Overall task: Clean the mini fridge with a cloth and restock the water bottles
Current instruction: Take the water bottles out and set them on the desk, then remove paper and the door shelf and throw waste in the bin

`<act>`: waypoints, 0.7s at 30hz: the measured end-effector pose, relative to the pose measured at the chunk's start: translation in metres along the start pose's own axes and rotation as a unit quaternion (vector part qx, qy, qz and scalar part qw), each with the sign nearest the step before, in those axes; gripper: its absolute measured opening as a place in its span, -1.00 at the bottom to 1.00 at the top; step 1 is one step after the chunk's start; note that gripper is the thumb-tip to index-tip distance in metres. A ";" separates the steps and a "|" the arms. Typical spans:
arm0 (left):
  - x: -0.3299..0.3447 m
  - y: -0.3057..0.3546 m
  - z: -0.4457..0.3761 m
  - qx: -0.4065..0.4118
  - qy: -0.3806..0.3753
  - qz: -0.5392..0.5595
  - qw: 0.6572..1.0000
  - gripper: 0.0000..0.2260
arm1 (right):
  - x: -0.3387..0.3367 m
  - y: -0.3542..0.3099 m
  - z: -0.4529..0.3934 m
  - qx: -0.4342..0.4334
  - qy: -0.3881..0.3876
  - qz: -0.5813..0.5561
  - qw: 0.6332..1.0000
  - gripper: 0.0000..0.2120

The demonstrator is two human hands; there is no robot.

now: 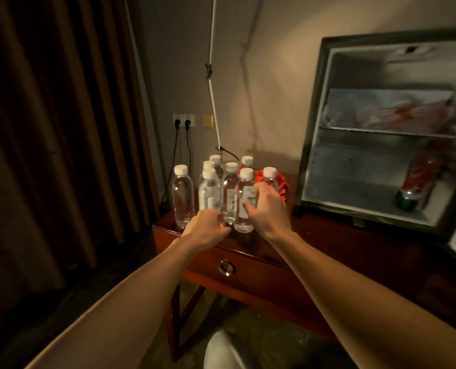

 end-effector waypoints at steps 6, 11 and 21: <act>0.045 0.114 -0.029 0.097 -0.002 0.046 0.994 -0.90 | -0.087 0.074 -0.004 0.071 0.055 0.044 0.995 -0.71; 0.090 0.194 -0.053 0.153 -0.014 0.081 0.985 -0.77 | -0.152 0.151 -0.009 0.159 0.094 0.067 0.980 -0.63; 0.142 0.274 -0.138 0.194 -0.006 0.119 0.974 -0.63 | -0.211 0.242 -0.059 0.256 0.161 0.067 0.951 -0.39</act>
Point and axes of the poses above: each hand's wrist, its own z-axis away from the middle knuckle, its own x-axis out of the palm, y = z × x, the point moved 6 cm from there along -z, towards the middle knuckle, and after that the axes turned 11 degrees about x, right-handed, at the moved point
